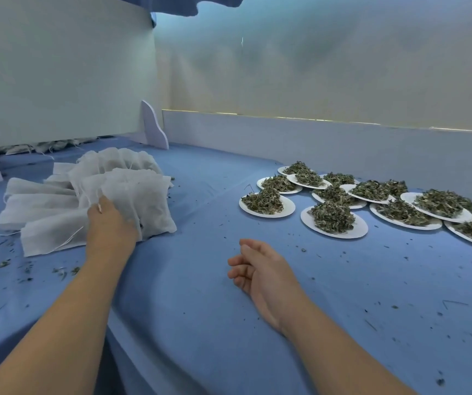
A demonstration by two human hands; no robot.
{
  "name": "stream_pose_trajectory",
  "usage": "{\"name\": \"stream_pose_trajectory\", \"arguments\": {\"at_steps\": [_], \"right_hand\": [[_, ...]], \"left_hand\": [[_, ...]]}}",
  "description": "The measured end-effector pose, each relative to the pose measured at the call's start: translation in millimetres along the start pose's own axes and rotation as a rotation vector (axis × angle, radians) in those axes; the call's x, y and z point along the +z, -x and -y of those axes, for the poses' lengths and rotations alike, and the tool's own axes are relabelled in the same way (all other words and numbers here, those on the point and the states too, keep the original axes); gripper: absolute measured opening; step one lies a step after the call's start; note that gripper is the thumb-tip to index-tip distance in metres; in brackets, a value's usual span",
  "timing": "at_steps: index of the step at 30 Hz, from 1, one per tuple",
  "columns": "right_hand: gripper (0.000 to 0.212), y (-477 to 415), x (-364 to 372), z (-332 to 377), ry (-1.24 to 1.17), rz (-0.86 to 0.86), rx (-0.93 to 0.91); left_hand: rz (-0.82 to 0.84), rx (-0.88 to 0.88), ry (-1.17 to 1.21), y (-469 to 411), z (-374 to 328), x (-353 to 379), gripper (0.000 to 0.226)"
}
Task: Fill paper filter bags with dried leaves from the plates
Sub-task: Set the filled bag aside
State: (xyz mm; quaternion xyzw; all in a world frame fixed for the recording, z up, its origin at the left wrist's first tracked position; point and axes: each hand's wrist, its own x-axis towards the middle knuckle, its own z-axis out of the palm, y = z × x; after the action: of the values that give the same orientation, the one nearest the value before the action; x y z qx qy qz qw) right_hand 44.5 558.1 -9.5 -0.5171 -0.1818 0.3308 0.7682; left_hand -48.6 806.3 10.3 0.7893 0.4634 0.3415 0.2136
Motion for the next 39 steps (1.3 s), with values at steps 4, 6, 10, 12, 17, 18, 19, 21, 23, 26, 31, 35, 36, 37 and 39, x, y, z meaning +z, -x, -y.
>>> {"name": "stream_pose_trajectory", "arguments": {"at_steps": [4,6,10,12,17,18,19,21,23,26,31,35,36,37,39], "right_hand": [[0.014,1.4,1.9,1.0,0.017,0.005,-0.003],[0.015,4.2,4.2,1.7,0.027,-0.002,-0.013],[0.021,15.8,1.0,7.8,0.001,-0.034,-0.012],[0.024,25.3,-10.7,15.6,-0.008,-0.066,-0.018],[0.023,61.3,-63.0,52.5,0.069,-0.112,-0.073],[0.023,69.2,-74.3,63.1,0.081,-0.119,-0.081],[0.023,77.2,-85.9,74.2,0.095,-0.124,-0.093],[0.023,94.7,-112.2,96.0,0.123,-0.147,-0.126],[0.023,115.1,-140.6,115.7,0.145,-0.2,-0.16],[0.021,149.6,-185.5,141.7,0.172,-0.299,-0.209],[0.018,213.5,-258.2,167.4,0.213,-0.456,-0.274],[0.014,262.2,-309.7,176.2,0.458,-0.654,-0.292],[0.013,274.0,-323.8,176.8,0.612,-0.741,-0.274],[0.012,281.1,-334.4,177.3,0.787,-0.813,-0.24],[0.009,302.9,-360.8,177.0,1.098,-0.908,-0.088]], "left_hand": [[-0.048,0.102,-0.003,8.7,-1.8,-3.0,0.056],[-0.048,0.155,0.007,16.2,-11.6,-4.1,0.044],[0.108,0.34,0.166,49.6,-44.4,0.3,0.022],[0.185,0.41,0.213,75.5,-64.4,5.9,0.019],[0.422,0.48,0.41,145.1,-129.2,27.0,0.028],[0.465,0.486,0.438,158.1,-144.4,32.4,0.028],[0.506,0.496,0.458,170.6,-160.0,38.3,0.028],[0.576,0.531,0.488,196.3,-193.6,49.9,0.029],[0.643,0.564,0.551,222.2,-227.3,59.0,0.032],[0.767,0.612,0.618,264.0,-274.8,70.4,0.032],[1.004,0.736,0.569,332.9,-335.9,89.9,0.026],[1.009,0.989,0.229,375.6,-357.7,105.2,0.014],[0.944,1.097,0.051,386.6,-360.0,108.8,0.019],[0.874,1.168,-0.104,391.8,-359.0,110.3,0.03],[0.844,1.193,-0.252,410.2,-359.9,114.2,0.045]]}}
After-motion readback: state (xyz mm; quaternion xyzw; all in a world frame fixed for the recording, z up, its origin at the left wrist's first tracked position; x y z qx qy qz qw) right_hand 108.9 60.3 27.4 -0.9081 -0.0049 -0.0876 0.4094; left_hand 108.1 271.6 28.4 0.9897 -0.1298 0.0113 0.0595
